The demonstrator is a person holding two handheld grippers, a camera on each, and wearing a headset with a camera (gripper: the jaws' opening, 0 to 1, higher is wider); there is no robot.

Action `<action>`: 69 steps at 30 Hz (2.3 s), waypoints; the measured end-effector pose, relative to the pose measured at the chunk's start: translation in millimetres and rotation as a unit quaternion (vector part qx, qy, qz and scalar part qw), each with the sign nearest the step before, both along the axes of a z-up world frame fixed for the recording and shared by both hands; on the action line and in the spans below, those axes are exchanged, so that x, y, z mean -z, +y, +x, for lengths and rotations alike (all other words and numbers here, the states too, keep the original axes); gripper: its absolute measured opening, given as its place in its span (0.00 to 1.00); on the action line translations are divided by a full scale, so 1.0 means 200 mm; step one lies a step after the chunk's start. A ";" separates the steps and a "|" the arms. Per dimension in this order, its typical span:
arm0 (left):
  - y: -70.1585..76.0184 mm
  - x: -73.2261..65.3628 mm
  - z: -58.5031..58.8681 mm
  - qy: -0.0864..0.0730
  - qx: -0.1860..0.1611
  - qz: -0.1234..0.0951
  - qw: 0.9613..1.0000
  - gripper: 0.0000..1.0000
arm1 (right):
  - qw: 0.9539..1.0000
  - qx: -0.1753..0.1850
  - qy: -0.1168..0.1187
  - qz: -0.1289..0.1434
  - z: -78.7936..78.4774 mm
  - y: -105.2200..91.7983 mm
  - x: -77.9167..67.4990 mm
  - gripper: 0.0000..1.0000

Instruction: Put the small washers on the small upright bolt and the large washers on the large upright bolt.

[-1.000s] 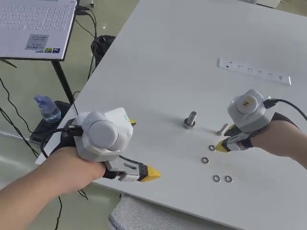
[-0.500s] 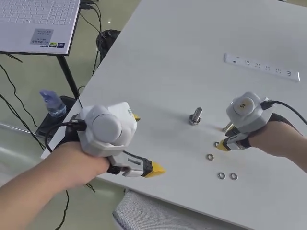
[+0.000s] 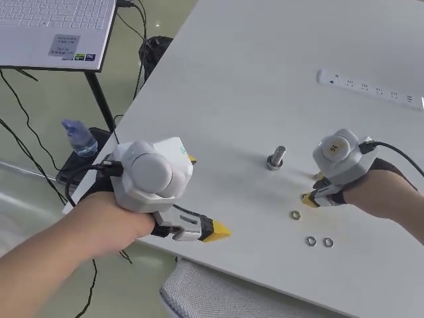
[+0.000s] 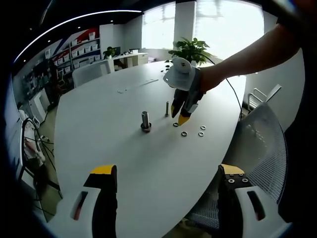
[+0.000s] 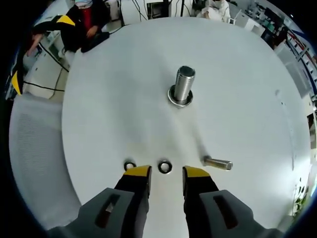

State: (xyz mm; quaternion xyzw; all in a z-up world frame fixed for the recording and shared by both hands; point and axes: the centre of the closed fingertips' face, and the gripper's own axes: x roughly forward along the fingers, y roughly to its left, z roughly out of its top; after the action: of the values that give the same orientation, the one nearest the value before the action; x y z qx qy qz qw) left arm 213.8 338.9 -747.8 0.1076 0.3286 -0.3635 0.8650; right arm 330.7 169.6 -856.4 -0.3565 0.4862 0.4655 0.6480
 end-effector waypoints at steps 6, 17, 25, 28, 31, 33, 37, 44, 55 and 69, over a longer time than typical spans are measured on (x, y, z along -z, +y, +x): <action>0.01 0.00 0.00 -0.001 -0.003 0.000 1.000 0.84 | 1.000 -0.002 -0.002 -0.009 -0.01 -0.01 0.02 0.25; 0.03 0.01 -0.01 0.005 -0.001 -0.002 1.000 0.82 | 1.000 0.003 -0.005 -0.013 -0.02 -0.01 0.05 0.24; 0.04 0.02 -0.02 0.008 0.000 0.000 1.000 0.81 | 1.000 0.001 -0.004 -0.015 -0.02 -0.01 0.06 0.23; 0.04 0.02 -0.02 0.009 0.001 0.001 1.000 0.81 | 1.000 0.005 -0.001 -0.013 -0.02 0.00 0.06 0.20; 0.03 0.02 -0.02 0.010 0.000 -0.002 1.000 0.81 | 1.000 0.007 -0.001 -0.011 -0.02 0.00 0.06 0.19; 0.03 0.02 -0.02 0.008 0.000 -0.002 1.000 0.81 | 1.000 0.014 0.000 -0.007 -0.02 0.00 0.06 0.19; 0.03 0.03 -0.02 0.010 0.001 0.000 1.000 0.80 | 1.000 0.015 -0.001 -0.009 -0.02 0.00 0.06 0.18; 0.04 0.03 -0.01 0.009 -0.002 0.001 1.000 0.80 | 1.000 0.017 0.000 -0.021 -0.01 0.00 0.06 0.15; 0.02 0.03 -0.02 0.009 0.002 0.003 1.000 0.80 | 0.999 0.018 0.010 -0.034 -0.02 0.01 0.05 0.13; 0.04 0.02 -0.04 0.009 -0.001 0.006 1.000 0.79 | 1.000 0.022 0.011 -0.017 -0.02 -0.01 0.05 0.12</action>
State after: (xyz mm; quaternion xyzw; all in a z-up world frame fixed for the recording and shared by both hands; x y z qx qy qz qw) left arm 206.3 346.9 -751.5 0.1092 0.3383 -0.3613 0.8620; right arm 326.3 168.5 -866.7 -0.3520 0.5089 0.4467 0.6462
